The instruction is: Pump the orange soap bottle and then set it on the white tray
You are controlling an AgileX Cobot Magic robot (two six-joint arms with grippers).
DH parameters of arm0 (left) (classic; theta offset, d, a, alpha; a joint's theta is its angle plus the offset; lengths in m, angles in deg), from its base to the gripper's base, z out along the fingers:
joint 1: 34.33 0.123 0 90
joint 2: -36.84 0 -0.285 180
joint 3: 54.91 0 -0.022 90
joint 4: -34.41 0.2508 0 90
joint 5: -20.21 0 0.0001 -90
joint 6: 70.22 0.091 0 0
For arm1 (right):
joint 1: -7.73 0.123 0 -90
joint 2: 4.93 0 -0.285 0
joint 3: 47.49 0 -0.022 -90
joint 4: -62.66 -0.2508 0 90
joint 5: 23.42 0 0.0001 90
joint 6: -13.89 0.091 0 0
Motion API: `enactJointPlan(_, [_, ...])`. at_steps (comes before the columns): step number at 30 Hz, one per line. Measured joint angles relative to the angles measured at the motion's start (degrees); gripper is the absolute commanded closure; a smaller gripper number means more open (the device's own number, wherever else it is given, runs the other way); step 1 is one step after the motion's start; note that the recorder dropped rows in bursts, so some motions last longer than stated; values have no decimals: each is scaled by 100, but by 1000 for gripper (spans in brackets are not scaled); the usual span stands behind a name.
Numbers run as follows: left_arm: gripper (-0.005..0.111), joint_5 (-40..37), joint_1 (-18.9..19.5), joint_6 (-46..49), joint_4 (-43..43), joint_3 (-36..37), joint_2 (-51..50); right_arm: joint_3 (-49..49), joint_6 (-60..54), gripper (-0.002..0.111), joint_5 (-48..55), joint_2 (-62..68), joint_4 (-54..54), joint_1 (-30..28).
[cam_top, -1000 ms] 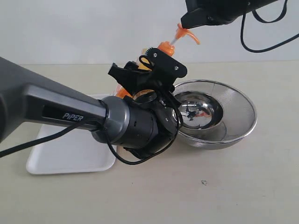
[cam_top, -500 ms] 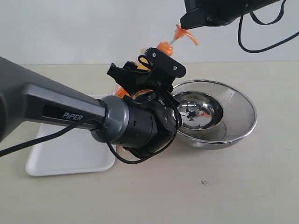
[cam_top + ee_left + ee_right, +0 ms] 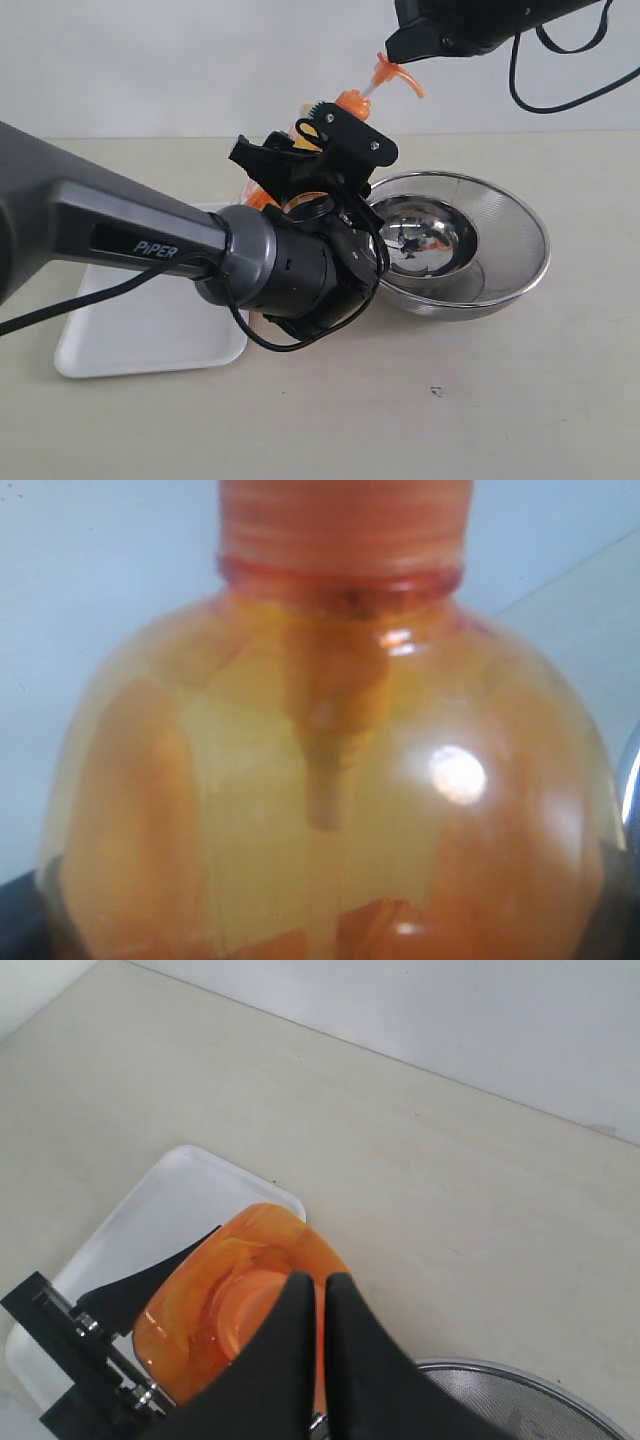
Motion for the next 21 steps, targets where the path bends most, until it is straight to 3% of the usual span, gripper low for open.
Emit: enactJointPlan(21, [102, 0, 0, 10, -5, 0, 0, 0, 28, 109, -248, 7, 182, 4])
